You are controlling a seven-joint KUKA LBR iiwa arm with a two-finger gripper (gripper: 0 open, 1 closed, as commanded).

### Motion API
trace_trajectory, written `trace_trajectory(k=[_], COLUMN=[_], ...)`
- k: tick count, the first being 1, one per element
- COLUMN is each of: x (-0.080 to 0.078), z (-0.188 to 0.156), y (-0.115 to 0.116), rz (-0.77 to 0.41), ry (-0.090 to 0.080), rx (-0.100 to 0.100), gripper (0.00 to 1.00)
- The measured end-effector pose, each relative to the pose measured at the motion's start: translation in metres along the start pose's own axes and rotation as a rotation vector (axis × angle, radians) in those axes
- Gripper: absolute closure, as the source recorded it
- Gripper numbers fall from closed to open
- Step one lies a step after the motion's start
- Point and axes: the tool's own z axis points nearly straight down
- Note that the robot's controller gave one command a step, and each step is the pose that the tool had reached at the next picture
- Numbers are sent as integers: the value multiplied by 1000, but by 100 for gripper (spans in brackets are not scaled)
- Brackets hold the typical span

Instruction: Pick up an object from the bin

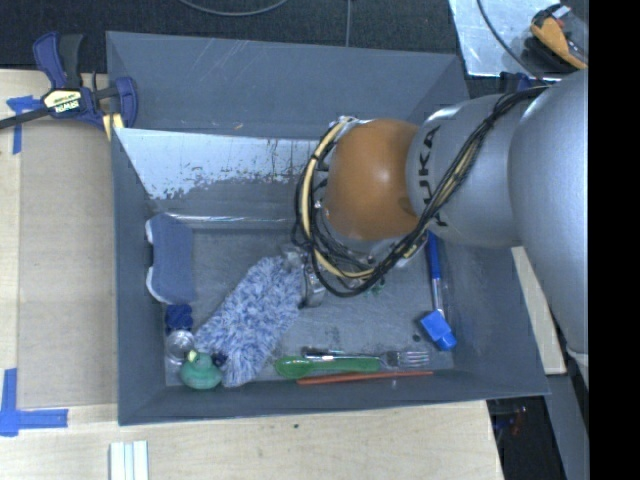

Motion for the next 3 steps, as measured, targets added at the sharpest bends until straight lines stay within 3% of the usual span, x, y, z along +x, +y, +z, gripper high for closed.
trace_trajectory(k=[1,2,3], x=[0,2,8], z=[0,-23,-39], y=[0,1,-43], rz=[0,-7,18], ry=[0,11,8], rx=[0,-1,1], gripper=[100,100,100])
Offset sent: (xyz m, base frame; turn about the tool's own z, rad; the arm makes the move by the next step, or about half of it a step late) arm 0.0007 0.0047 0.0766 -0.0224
